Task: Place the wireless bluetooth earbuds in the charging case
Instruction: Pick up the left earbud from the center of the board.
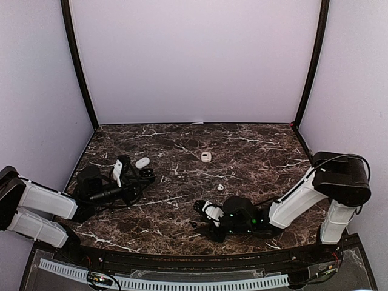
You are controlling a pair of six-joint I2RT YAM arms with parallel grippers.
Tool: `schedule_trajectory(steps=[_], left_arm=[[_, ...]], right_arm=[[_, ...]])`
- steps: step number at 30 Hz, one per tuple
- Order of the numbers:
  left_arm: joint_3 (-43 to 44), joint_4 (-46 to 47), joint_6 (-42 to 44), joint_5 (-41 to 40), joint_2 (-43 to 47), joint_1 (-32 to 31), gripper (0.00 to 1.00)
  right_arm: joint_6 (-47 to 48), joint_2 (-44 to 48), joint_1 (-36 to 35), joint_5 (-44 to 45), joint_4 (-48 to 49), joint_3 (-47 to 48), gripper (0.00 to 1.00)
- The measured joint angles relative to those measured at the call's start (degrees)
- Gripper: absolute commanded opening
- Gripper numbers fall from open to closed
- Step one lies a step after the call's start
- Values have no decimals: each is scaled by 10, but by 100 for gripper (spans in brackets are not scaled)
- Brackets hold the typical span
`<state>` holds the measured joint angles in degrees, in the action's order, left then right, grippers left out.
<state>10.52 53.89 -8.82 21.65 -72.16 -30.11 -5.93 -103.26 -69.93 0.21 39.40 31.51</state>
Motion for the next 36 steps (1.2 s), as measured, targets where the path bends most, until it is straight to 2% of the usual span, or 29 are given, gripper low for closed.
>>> schedule_trajectory(steps=[8, 24, 36], left_arm=[[4, 0, 0, 0, -2, 0, 16], [4, 0, 0, 0, -2, 0, 16], [4, 0, 0, 0, -2, 0, 16]], right_arm=[[13, -17, -2, 3, 3, 17, 42], [26, -27, -2, 11, 0, 31, 21], [28, -27, -2, 12, 0, 31, 18]])
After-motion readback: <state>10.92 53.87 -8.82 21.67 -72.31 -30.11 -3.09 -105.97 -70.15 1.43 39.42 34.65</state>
